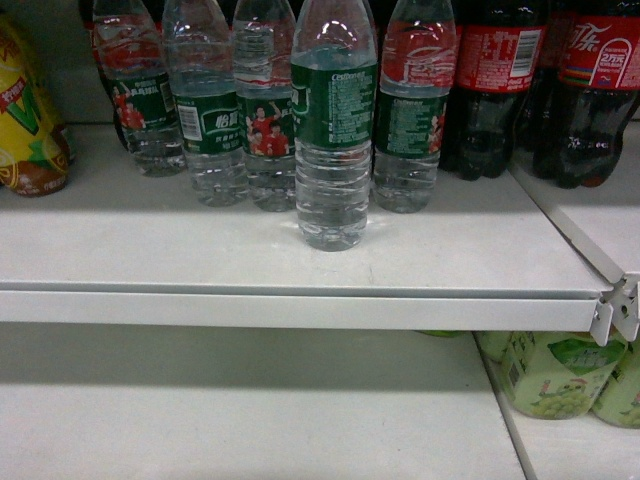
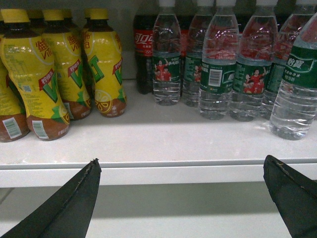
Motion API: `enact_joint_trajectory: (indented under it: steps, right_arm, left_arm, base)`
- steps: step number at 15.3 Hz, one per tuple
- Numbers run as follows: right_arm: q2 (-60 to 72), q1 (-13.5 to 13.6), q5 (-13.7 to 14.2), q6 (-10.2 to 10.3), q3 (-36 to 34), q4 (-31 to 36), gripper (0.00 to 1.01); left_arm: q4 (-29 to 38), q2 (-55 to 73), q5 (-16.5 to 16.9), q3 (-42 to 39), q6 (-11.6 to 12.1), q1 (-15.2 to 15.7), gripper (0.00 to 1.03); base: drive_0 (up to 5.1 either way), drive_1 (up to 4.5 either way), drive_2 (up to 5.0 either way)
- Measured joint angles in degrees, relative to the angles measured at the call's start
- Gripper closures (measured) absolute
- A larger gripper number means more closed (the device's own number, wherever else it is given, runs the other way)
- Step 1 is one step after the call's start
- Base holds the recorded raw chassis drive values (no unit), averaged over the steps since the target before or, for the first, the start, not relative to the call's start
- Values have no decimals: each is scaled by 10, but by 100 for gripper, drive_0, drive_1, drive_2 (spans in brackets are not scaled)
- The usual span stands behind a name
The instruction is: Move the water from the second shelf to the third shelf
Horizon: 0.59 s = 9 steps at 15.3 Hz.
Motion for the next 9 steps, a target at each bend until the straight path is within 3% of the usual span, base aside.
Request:
enact_joint_trajectory:
  steps: [9]
  right_arm:
    - [0, 0, 0, 0, 0, 0, 3]
  left_arm:
    - [0, 0, 0, 0, 0, 0, 5]
  base:
    - [0, 0, 0]
